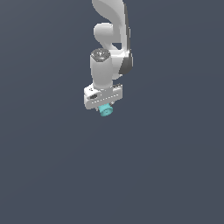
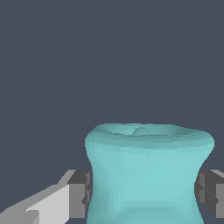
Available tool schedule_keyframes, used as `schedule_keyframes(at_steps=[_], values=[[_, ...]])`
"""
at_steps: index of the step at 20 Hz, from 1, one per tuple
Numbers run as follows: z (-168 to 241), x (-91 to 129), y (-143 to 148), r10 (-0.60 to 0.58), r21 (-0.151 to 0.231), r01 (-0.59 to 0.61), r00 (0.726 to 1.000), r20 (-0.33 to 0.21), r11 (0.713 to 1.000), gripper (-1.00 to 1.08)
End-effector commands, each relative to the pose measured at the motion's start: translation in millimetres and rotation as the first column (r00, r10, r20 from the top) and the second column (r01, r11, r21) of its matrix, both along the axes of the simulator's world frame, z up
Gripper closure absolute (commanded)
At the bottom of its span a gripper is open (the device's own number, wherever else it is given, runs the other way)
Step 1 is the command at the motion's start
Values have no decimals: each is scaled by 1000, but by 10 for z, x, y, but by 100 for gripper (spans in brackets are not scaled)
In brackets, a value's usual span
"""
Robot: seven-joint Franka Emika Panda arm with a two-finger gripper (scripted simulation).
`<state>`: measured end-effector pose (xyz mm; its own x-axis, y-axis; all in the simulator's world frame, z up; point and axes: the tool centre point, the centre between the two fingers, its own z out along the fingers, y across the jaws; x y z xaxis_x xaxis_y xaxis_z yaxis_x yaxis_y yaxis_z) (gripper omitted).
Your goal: Pick up the object and move it to a goal position.
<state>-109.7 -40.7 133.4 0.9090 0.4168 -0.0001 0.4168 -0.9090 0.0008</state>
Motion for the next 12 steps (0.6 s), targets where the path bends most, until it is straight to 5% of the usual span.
schedule_keyframes(at_steps=[1, 12], values=[[246, -16, 11, 0, 0, 0, 1000, 1, 1000, 108], [1365, -77, 61, 1, 1, -1, 1000, 0, 1000, 108]])
